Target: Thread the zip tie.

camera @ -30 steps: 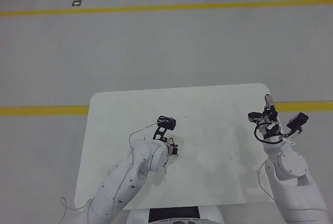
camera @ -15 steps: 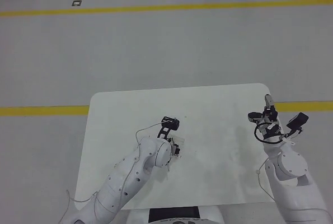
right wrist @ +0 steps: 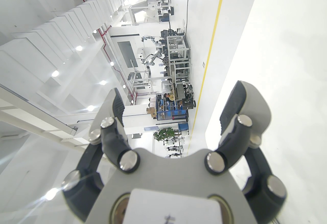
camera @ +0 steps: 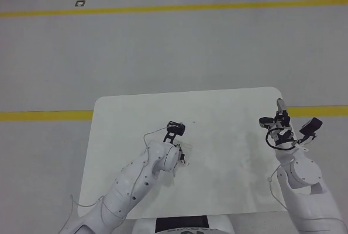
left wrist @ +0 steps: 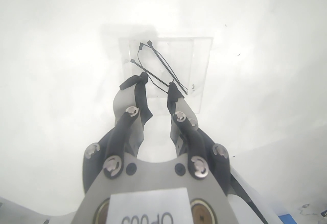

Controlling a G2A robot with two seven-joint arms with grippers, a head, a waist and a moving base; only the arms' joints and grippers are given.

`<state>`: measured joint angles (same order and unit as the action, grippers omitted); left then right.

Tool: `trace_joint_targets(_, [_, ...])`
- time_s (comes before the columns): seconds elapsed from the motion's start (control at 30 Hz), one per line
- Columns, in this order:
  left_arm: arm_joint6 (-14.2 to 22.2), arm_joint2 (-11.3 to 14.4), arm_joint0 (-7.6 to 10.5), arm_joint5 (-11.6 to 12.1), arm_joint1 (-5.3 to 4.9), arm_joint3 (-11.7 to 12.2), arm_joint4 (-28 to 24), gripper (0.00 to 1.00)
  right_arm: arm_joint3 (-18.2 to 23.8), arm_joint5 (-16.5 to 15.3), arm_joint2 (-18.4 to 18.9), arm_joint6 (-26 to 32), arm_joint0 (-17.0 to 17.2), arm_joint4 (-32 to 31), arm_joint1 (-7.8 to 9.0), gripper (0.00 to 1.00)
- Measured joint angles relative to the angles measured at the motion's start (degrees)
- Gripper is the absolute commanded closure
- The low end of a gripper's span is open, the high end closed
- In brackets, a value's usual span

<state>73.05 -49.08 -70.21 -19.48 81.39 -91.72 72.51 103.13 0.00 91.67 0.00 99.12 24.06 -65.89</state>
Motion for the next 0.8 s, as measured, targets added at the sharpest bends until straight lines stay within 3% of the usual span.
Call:
trace_joint_targets(0.3, [1.64,-0.48,-0.06,0.00,0.65,0.34,4.78,0.79,0.00,0.00,0.00,0.00,0.00,0.00,0.00,0.00])
trace_joint_targets(0.53, [-0.12,-0.35,-0.73,0.52,1.16,-0.83,3.15,0.80,0.00,0.00,0.00,0.00,0.00,0.00,0.00,0.00])
trace_joint_targets(0.8, [-1.23,0.35,0.26,0.76,1.44,2.36,1.69,0.81,0.00,0.00,0.00,0.00,0.00,0.00,0.00,0.00])
